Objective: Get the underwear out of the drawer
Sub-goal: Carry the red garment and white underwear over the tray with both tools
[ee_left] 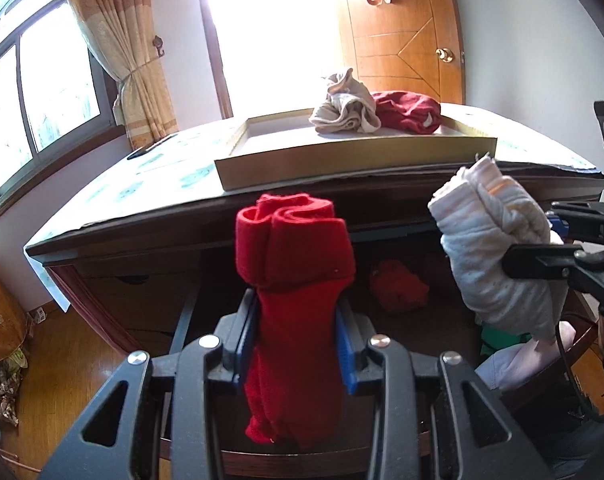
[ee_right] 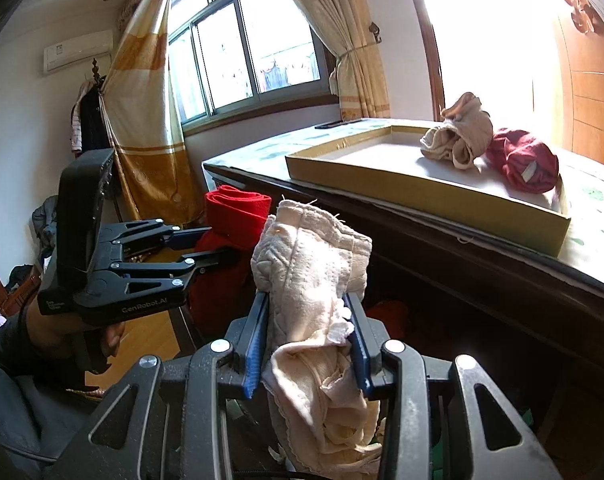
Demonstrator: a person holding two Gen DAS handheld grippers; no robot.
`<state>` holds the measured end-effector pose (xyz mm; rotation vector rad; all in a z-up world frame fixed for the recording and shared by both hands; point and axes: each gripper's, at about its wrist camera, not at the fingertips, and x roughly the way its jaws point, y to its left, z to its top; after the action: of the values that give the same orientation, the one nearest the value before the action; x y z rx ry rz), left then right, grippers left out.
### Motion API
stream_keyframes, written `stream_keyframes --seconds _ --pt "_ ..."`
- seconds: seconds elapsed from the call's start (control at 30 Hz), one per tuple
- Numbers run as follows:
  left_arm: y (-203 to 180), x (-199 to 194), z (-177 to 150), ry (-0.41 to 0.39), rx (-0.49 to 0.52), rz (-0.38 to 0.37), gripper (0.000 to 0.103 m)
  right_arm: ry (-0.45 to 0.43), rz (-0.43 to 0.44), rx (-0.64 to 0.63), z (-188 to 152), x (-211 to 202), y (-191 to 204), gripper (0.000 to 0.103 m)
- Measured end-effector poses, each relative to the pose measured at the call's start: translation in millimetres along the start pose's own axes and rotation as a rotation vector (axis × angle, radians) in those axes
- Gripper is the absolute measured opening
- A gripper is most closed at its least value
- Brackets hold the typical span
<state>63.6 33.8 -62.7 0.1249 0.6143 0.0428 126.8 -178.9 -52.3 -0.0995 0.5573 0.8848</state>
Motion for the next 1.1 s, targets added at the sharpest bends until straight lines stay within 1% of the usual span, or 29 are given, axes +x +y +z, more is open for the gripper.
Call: stream_keyframes --seconds 0.57,0.87,1.1 --pt "1 -17 6 -0.082 0.002 0.035 0.034 -0.110 0.020 -0.001 5 -23 7 0.039" --pt "1 -30 11 -0.136 -0.009 0.027 0.034 -0.175 0.024 -0.003 8 -38 9 0.039" --pt "3 -39 18 -0.178 -0.010 0.028 0.034 -0.203 0.029 0.000 14 -44 8 0.039"
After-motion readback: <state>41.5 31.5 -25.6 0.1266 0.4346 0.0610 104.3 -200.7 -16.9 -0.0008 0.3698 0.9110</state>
